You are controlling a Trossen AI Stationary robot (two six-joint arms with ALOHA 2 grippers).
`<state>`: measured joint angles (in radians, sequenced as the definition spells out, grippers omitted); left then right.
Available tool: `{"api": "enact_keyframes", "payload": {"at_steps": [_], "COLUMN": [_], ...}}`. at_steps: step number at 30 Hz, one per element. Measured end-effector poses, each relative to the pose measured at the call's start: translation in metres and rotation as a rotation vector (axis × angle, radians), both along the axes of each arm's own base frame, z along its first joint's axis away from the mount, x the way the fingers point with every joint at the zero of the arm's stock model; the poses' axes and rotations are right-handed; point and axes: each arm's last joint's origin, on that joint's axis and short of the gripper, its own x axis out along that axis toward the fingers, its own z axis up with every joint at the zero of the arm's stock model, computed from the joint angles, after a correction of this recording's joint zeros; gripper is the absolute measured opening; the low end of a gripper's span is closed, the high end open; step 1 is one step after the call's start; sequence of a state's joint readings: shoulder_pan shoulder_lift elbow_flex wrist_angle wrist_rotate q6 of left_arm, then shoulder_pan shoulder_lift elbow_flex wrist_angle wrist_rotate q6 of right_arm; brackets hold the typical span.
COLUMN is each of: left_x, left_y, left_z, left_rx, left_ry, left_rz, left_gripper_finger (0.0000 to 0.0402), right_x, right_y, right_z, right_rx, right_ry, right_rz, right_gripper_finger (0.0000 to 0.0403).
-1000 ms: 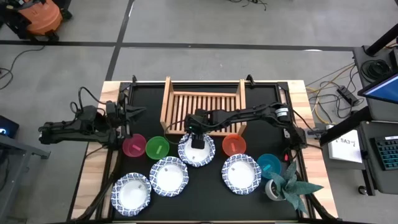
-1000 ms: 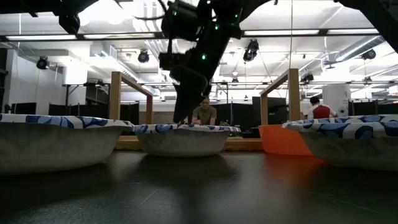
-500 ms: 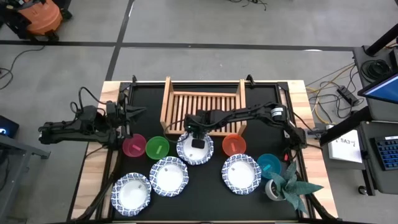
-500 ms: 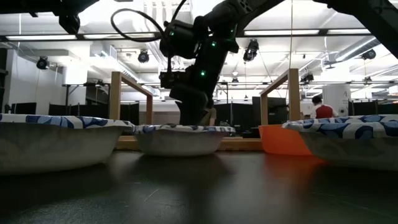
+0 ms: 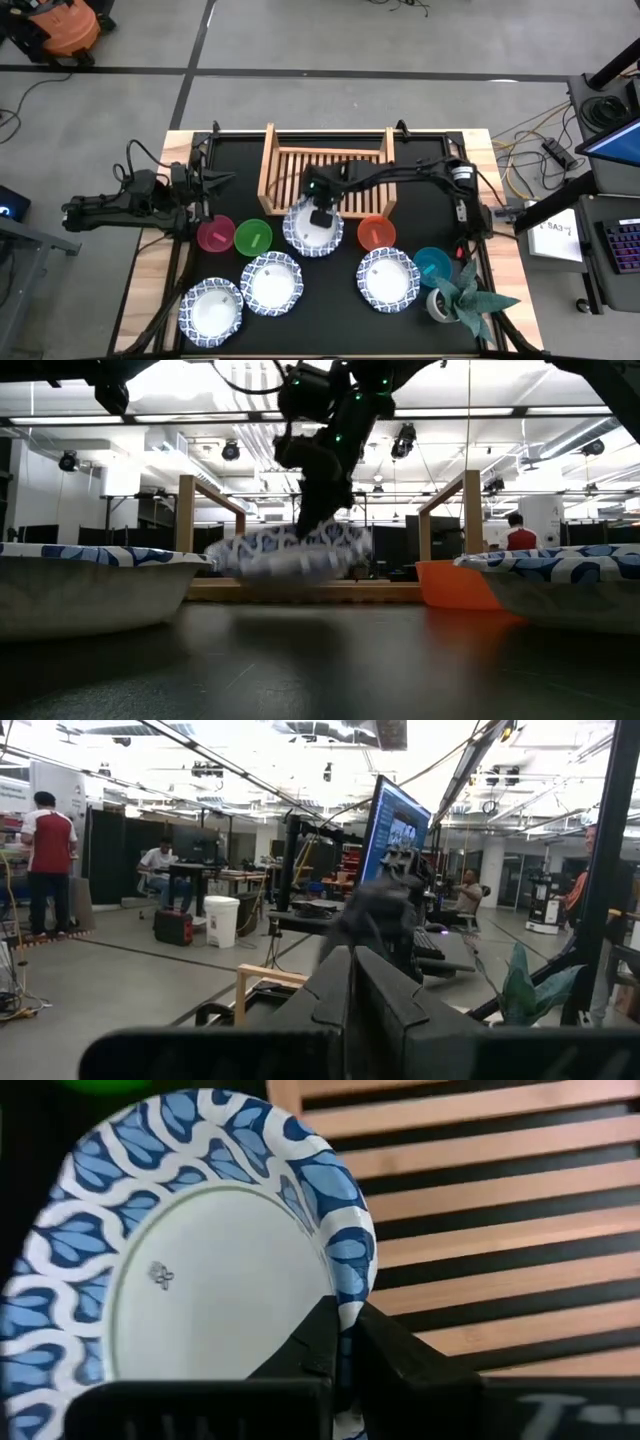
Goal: Place and stack bowls onto a shelf
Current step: Put the large white bowl on the shelf, then put the small orange bowl on the shelf
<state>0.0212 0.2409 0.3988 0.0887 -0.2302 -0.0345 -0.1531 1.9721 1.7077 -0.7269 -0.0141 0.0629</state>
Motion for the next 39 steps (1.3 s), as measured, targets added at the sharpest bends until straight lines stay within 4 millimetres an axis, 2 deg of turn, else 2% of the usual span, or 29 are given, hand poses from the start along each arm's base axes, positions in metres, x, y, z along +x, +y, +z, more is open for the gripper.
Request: {"api": "enact_keyframes", "payload": {"at_steps": [3, 7, 11, 15, 21, 28, 39], "left_x": [0.0, 0.0, 0.0, 0.0, 0.0, 0.0, 0.0], "left_y": [0.0, 0.0, 0.0, 0.0, 0.0, 0.0, 0.0], "left_z": [0.0, 0.0, 0.001, 0.001, 0.001, 0.001, 0.001], "left_rx": [0.0, 0.0, 0.004, 0.008, 0.022, 0.022, 0.022], "left_ry": [-0.001, -0.006, -0.01, -0.01, -0.006, -0.006, -0.008], "left_rz": [0.0, 0.0, 0.001, 0.002, 0.006, 0.006, 0.006], "left_gripper_finger": [0.0, 0.0, 0.0, 0.0, 0.0, 0.0, 0.0], "right_x": [-0.007, -0.013, -0.014, -0.016, -0.01, -0.007, -0.007], "right_y": [-0.021, -0.055, -0.088, -0.109, -0.119, -0.121, -0.123], "right_z": [0.013, 0.021, 0.016, 0.005, -0.012, -0.015, -0.015], "right_rx": [0.037, 0.048, 0.056, 0.071, 0.039, 0.012, -0.049], "right_ry": [-0.042, -0.111, -0.164, -0.177, -0.176, -0.192, -0.182], "right_rz": [-0.076, -0.175, -0.28, -0.358, -0.38, -0.392, -0.433], "right_gripper_finger": [0.0011, 0.0011, 0.0011, 0.0011, 0.0011, 0.0018, 0.0124]}}
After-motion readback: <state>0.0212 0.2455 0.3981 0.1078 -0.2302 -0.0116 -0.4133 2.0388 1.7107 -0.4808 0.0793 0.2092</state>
